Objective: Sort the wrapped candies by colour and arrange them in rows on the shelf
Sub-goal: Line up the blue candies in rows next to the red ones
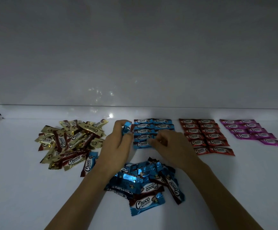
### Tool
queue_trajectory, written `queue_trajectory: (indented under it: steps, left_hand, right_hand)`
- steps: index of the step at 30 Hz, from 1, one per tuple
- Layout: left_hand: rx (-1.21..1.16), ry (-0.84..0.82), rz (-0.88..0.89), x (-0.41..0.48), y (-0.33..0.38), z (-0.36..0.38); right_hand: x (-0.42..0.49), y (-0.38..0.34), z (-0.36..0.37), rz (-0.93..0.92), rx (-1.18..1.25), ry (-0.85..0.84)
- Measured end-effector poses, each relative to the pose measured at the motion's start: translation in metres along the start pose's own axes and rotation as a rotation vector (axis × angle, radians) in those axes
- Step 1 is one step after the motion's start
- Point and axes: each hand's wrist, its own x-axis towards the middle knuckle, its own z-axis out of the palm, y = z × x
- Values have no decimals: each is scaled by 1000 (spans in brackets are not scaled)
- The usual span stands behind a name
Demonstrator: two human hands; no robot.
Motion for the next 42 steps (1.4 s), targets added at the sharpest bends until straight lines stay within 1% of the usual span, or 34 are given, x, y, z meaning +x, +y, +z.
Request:
queue_trajectory:
  steps: [2, 3, 4, 6, 7, 8, 9, 12, 15, 18, 21, 23, 26, 28, 30, 33, 34, 37, 38, 39, 41, 42]
  left_hand:
    - [-128, 5, -33, 1, 2, -2]
    - [-170, 3, -24, 2, 3, -3]
    - [-230, -12, -19, 3, 4, -3]
    - [-361, -90, -44, 4, 6, -3]
    - [-395, -136, -55, 3, 7, -2]
    - [-404, -176, -56, 2, 9, -2]
    - [-397, -199, -56, 1, 9, -1]
    - [-338, -192, -70, 0, 8, 1]
    - [-315, -166, -45, 1, 7, 3]
    - [-334, -85, -56, 4, 8, 0]
    - [-362, -14, -68, 7, 5, -5]
    - [-351, 0, -63, 8, 4, -5]
    - [-337, -17, -52, 8, 4, -4]
    - [-312, 14, -25, 9, 1, -5]
    - [-303, 67, -10, 11, -3, -6]
    - [-293, 77, 9, 9, -3, -4]
    - [-295, 61, 14, 8, -2, -3]
    - [-316, 37, 5, 6, 2, 0]
    - [-306, 47, 8, 5, 2, 0]
    - [-284, 70, 16, 5, 2, 0]
    - [-233, 147, 17, 6, 1, -2]
    - [-215, 186, 11, 7, 0, -2]
  right_hand:
    - [-2, -1, 4, -13, -72, -40]
    - [-2, -1, 4, -27, -41, -20]
    - [-3, -4, 4, -39, 52, 17]
    - [-5, -15, -2, -36, 395, 70]
    - [-6, -20, -5, -38, 582, 63]
    - [-6, -24, -8, -50, 713, 46]
    - [-7, -27, -10, -65, 773, 32]
    - [-7, -26, -11, -70, 805, 34]
    - [-5, -22, -7, -15, 831, 96]
    - [-3, -17, -7, 8, 830, 163]
    - [-3, -15, -9, 12, 820, 106]
    - [-3, -15, -10, 15, 863, 60]
    - [-3, -18, -11, 57, 989, 75]
    - [-2, -20, -12, 103, 1101, 65]
    - [-3, -21, -13, 145, 1195, 6]
    - [-4, -24, -10, 139, 1134, -79]
    - [-4, -24, -8, 148, 1126, -55]
    - [0, -20, -8, 196, 1177, 90]
    - [1, -18, -9, 163, 1100, 124]
    - [1, -14, -9, 90, 930, 140]
    - [-1, -10, -7, -81, 580, 95]
    - [-2, -10, -5, -112, 470, 46]
